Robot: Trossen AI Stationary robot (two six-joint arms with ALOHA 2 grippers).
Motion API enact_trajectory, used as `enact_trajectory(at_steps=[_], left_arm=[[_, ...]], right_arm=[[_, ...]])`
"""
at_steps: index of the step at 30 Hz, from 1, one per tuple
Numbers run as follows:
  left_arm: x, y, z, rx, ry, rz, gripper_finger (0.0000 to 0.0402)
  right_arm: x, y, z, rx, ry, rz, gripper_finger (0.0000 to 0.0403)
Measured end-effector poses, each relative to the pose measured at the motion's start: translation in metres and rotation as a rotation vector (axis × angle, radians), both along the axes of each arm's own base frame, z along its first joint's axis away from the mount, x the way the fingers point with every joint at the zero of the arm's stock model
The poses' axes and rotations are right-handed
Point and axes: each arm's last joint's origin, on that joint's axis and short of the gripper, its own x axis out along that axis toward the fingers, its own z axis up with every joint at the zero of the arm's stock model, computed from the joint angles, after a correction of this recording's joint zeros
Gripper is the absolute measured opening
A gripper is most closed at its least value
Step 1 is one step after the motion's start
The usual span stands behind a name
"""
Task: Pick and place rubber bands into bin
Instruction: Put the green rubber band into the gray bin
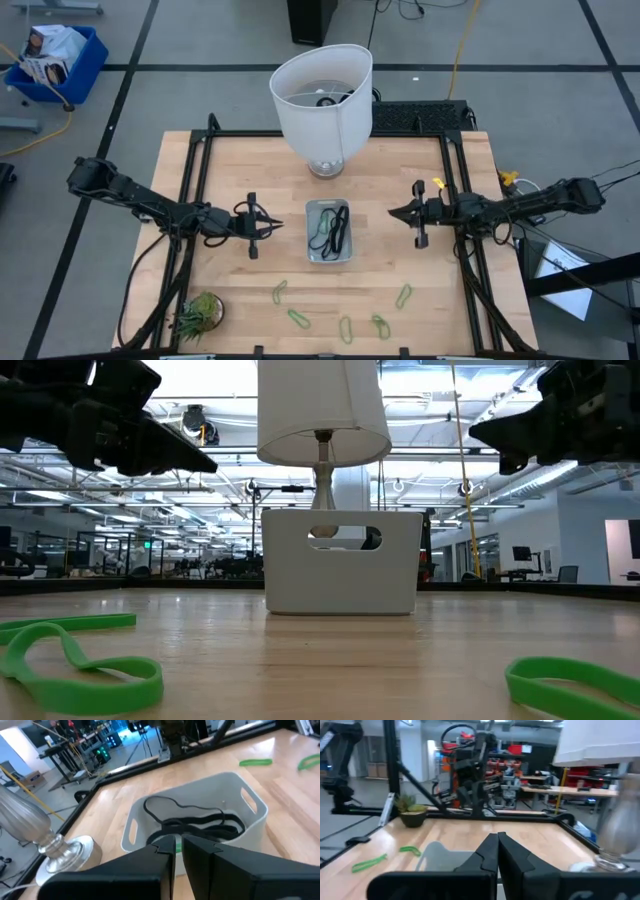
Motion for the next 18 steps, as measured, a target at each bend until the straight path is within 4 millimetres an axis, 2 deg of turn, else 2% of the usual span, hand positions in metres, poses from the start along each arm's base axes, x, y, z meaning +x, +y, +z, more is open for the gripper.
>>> enact_trajectory(at_steps=[10,13,15,18], left_arm=[[-0.002,-0.001,-0.008,-0.121,0.079,-0.019,0.004],[-0.004,-0.009,-0.012,-0.194,0.128,-0.073,0.0033],[-0.002,-0.018,-0.013,-0.224,0.206,-0.083,0.0015],[0.005,-0.033,-0.004,-0.263,0.354,-0.08,0.0006]], right_arm=[[-0.001,-0.002,-0.003,-0.048,0.028,0.024,0.0],[-0.001,-0.001,-0.002,-0.073,0.027,0.024,0.0],[-0.001,-0.001,-0.003,-0.075,0.029,0.024,0.0],[-0.001,-0.001,-0.004,-0.077,0.04,0.024,0.0]])
